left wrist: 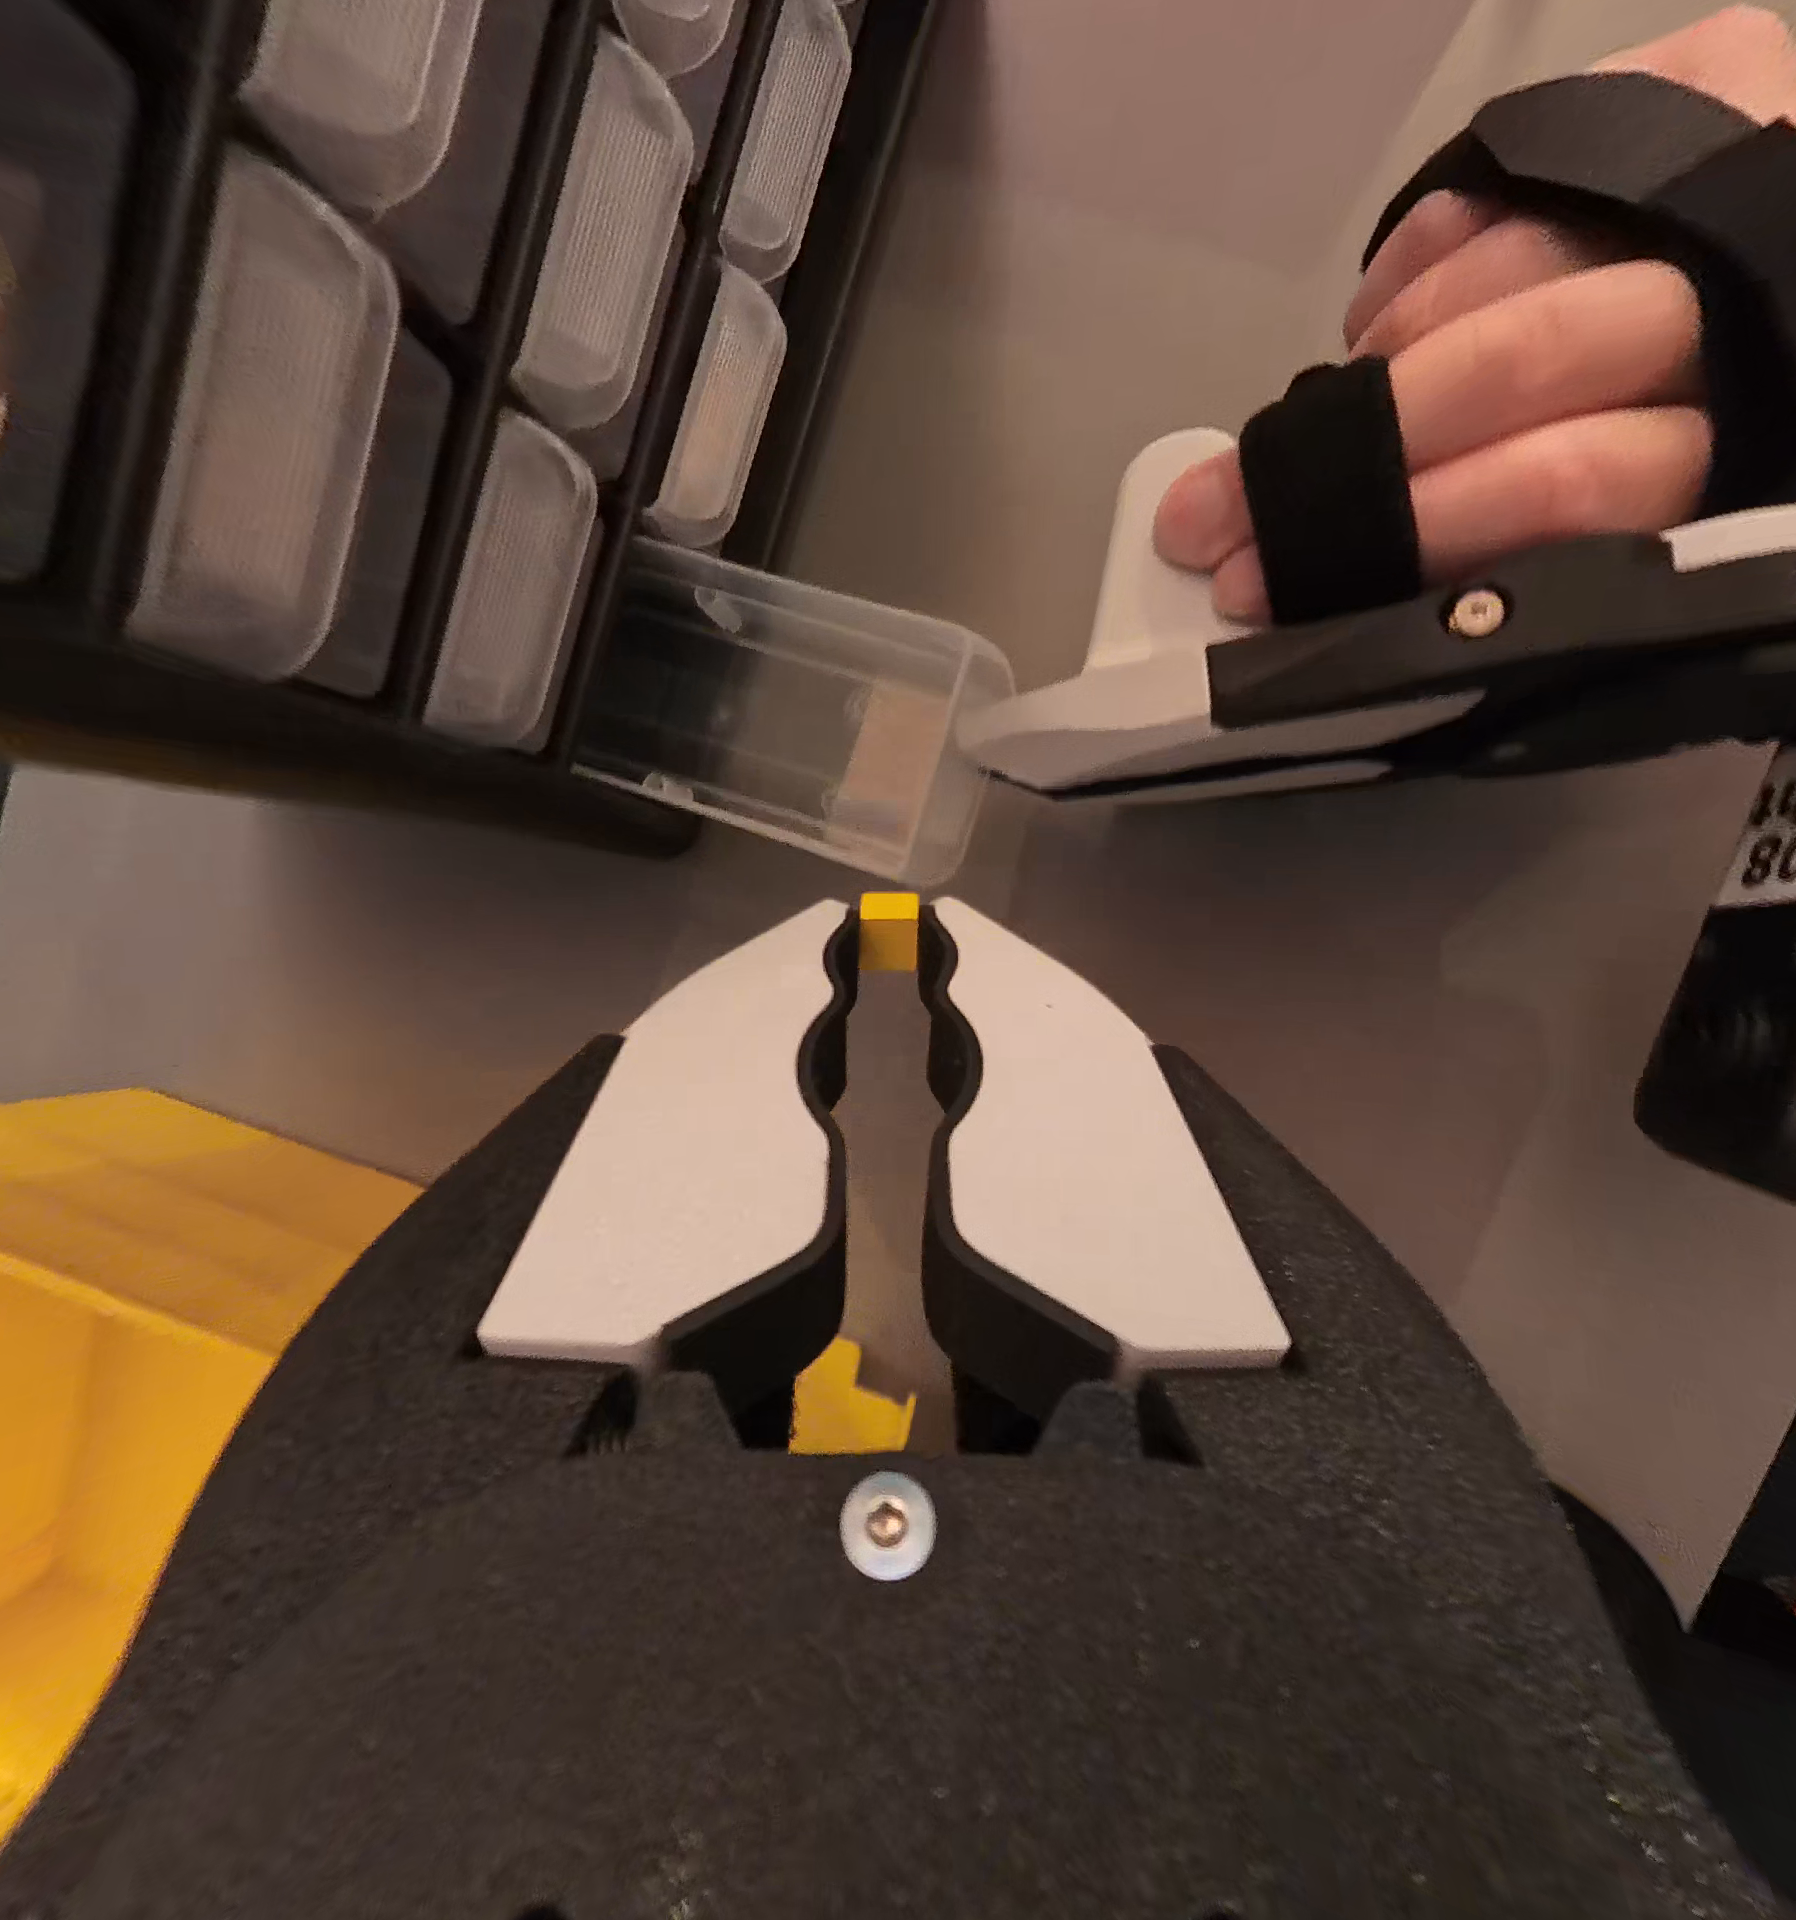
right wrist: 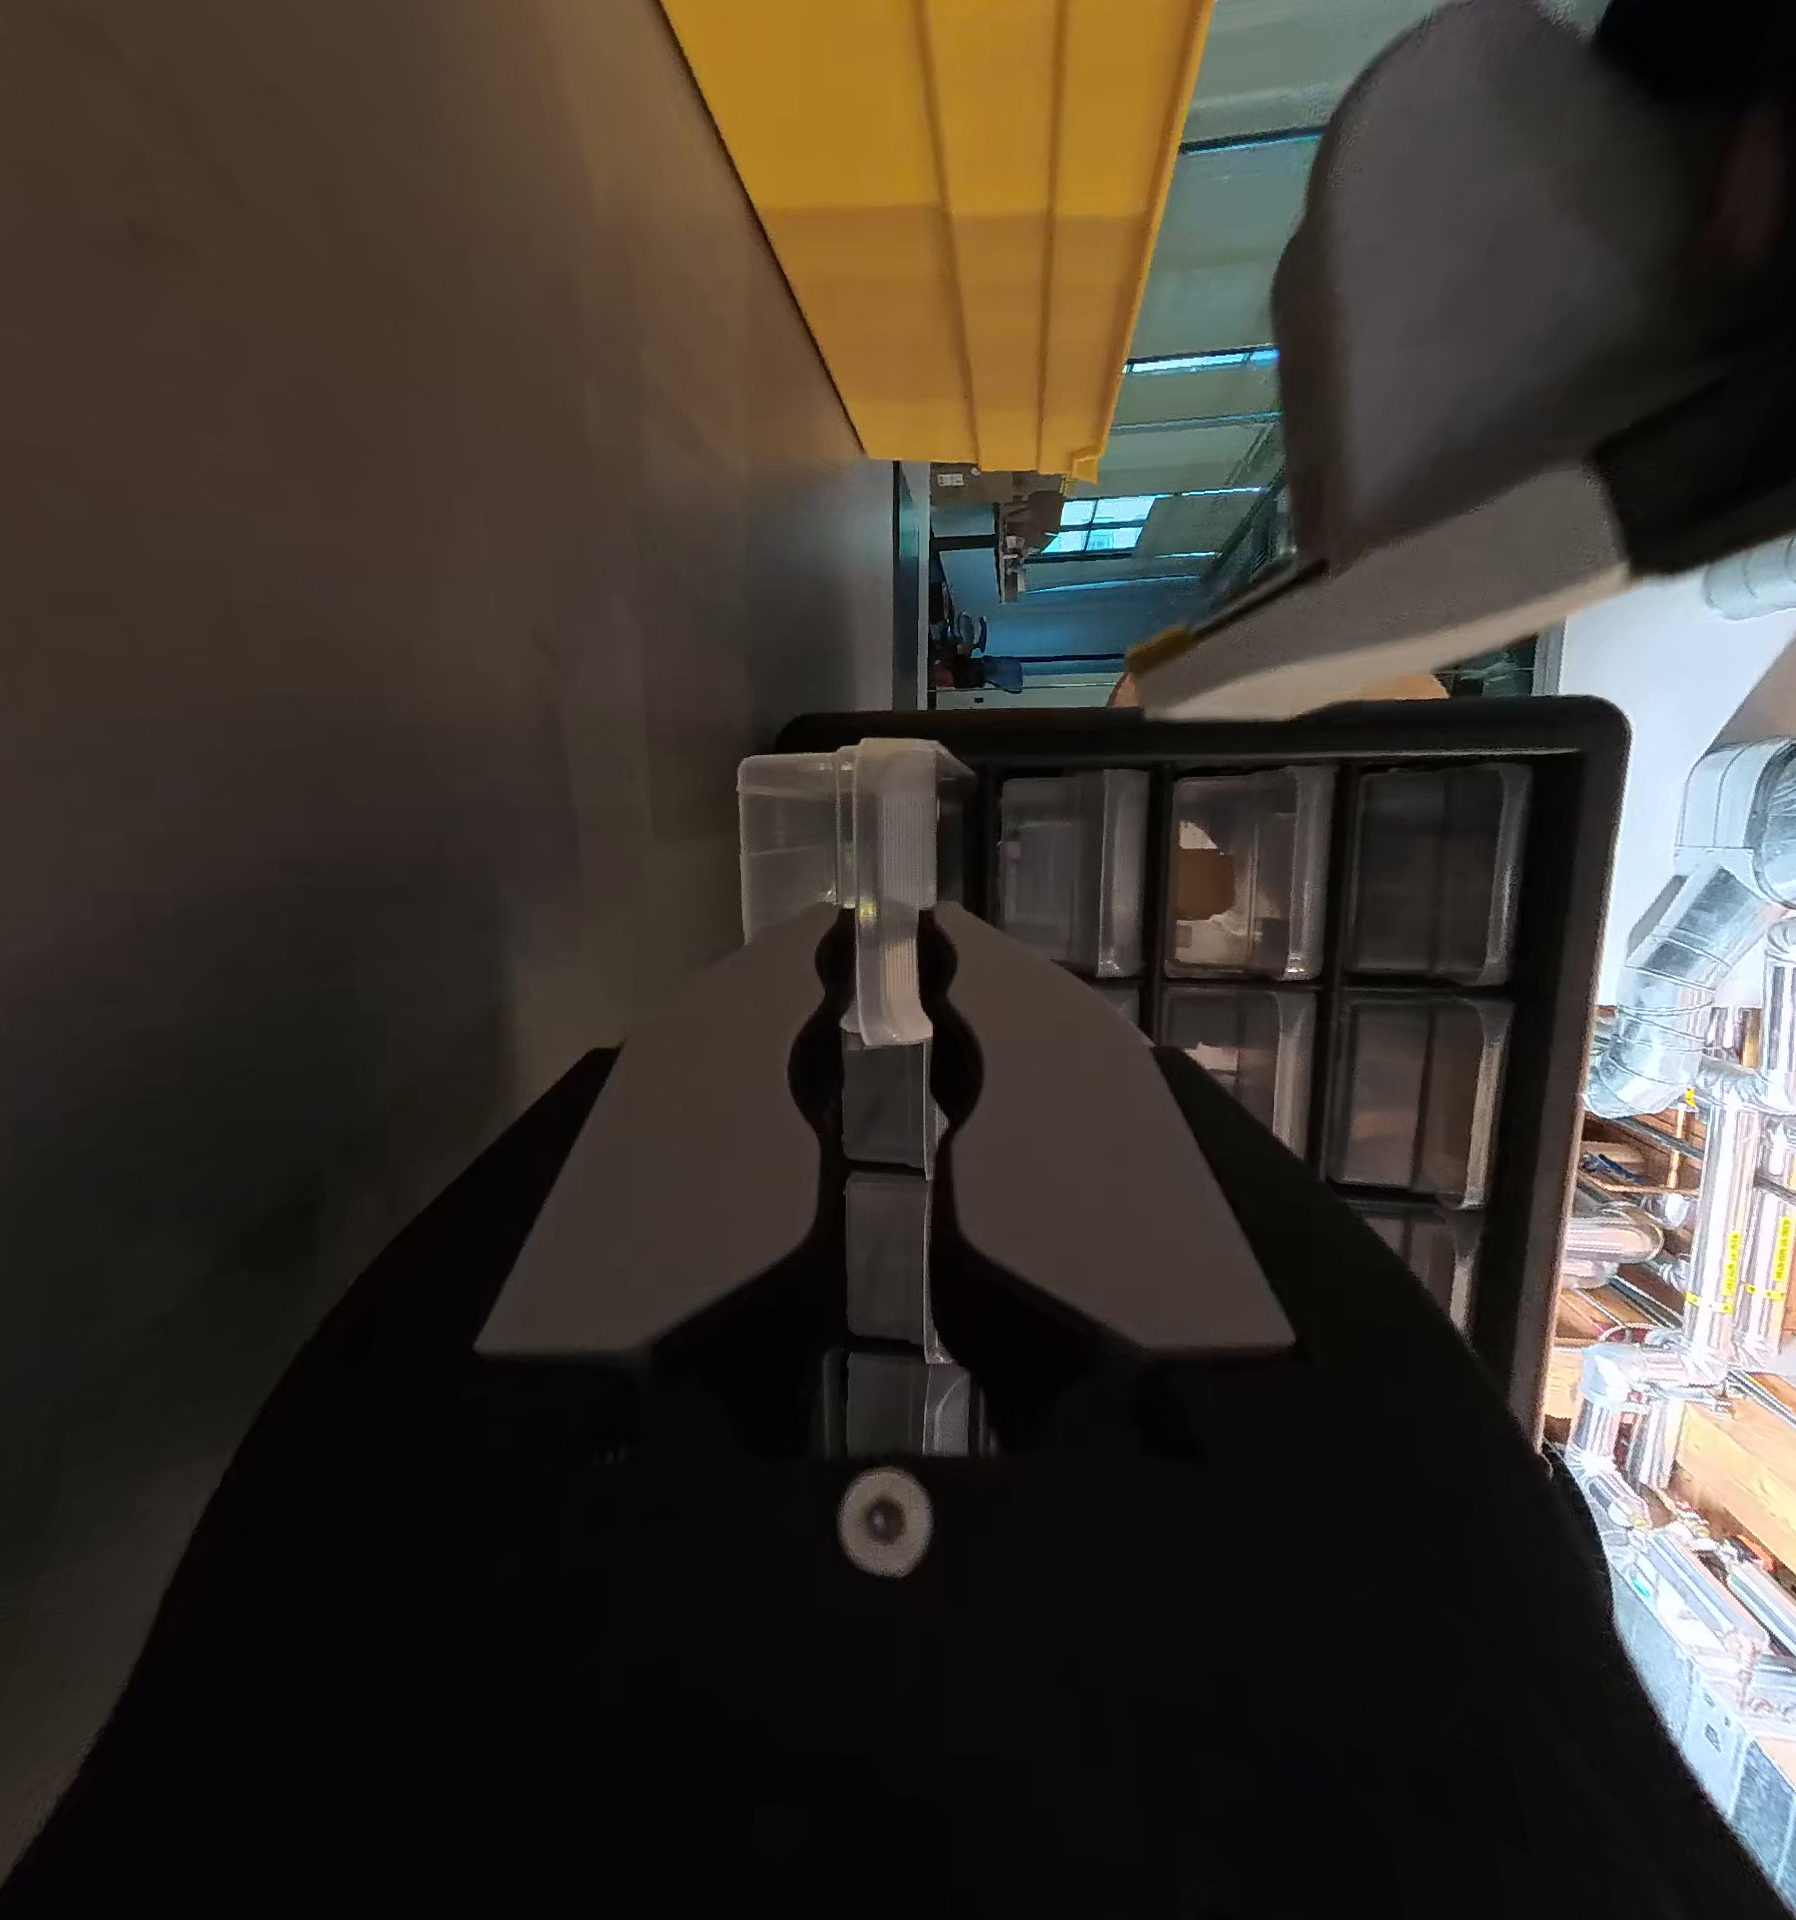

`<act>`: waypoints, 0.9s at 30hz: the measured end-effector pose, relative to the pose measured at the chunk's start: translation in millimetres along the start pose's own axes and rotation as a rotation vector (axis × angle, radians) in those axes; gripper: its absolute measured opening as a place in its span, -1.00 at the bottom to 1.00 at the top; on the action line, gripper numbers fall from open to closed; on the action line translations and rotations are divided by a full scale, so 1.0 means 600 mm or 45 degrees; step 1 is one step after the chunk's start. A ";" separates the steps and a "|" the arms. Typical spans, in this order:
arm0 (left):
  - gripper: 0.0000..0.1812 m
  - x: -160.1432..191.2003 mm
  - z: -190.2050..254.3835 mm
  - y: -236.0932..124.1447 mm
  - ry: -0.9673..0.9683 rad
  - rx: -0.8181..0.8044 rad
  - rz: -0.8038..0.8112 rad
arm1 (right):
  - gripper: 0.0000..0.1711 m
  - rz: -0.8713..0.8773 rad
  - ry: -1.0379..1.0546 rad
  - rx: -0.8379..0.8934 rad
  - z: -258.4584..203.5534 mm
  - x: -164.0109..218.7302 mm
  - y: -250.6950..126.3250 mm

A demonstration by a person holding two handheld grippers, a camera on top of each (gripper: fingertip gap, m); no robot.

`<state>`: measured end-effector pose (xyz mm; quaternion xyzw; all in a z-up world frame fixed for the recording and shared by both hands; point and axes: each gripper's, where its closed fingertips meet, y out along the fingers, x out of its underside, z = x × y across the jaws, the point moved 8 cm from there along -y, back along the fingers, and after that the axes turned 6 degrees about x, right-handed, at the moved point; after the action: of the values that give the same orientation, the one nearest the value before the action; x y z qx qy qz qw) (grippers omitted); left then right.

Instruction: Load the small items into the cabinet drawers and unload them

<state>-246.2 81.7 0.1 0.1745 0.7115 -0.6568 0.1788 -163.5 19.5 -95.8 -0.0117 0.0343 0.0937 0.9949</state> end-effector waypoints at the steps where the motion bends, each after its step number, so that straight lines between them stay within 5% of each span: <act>1: -0.89 -0.006 -0.001 0.007 0.007 -0.013 -0.008 | -0.86 0.002 0.004 0.000 0.001 0.000 0.001; 9: -0.89 -0.039 -0.008 0.050 0.117 -0.295 -0.103 | -0.86 0.017 -0.003 -0.010 0.000 -0.006 -0.002; 27: -0.89 -0.051 -0.021 0.134 0.321 -0.267 -0.531 | -0.86 0.054 -0.021 -0.068 -0.001 -0.013 -0.022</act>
<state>-180.8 100.1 -54.1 0.0851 0.8129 -0.5752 -0.0335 -168.9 5.3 -95.3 -0.0369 0.0236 0.1158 0.9923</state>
